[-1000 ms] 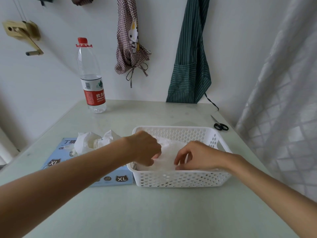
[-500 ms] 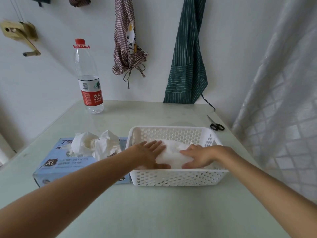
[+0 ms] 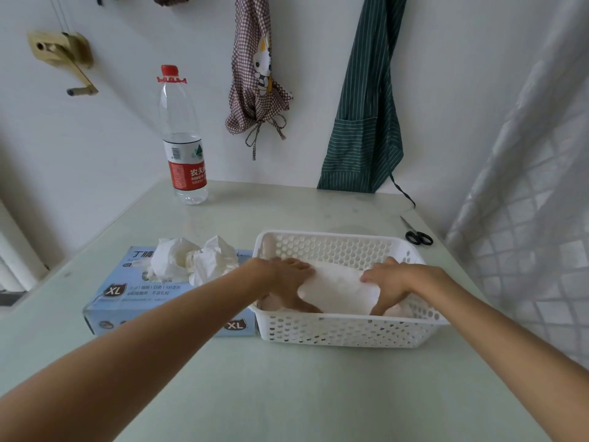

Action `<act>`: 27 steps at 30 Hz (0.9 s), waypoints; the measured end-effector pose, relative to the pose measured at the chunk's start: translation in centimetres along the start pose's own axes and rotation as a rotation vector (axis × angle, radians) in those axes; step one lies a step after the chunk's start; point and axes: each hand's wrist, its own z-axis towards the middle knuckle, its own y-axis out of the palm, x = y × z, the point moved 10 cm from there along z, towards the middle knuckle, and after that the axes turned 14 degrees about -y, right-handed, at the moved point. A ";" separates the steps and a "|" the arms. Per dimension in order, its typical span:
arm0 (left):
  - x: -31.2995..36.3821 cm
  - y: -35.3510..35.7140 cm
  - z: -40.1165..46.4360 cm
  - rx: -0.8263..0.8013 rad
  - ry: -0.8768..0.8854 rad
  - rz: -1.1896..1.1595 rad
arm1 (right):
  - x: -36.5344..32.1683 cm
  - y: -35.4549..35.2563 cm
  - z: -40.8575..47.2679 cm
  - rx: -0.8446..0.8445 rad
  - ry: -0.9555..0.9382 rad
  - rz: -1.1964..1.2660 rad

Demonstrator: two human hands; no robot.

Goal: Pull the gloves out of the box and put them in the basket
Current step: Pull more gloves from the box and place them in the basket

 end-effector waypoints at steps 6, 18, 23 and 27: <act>-4.3 -4.2 -4.2 0.121 -0.001 -0.174 | -6.5 -4.4 -0.9 0.257 -0.277 0.243; -22.6 -0.7 -11.0 0.495 -0.371 -0.742 | -10.6 -7.6 -0.9 0.292 -0.237 0.189; -22.4 1.9 -9.7 0.322 -0.277 -0.931 | -18.4 -13.3 -3.5 0.729 -0.349 0.381; -22.6 1.7 -9.4 0.327 -0.246 -0.867 | -22.9 -12.6 -1.2 0.780 -0.343 0.320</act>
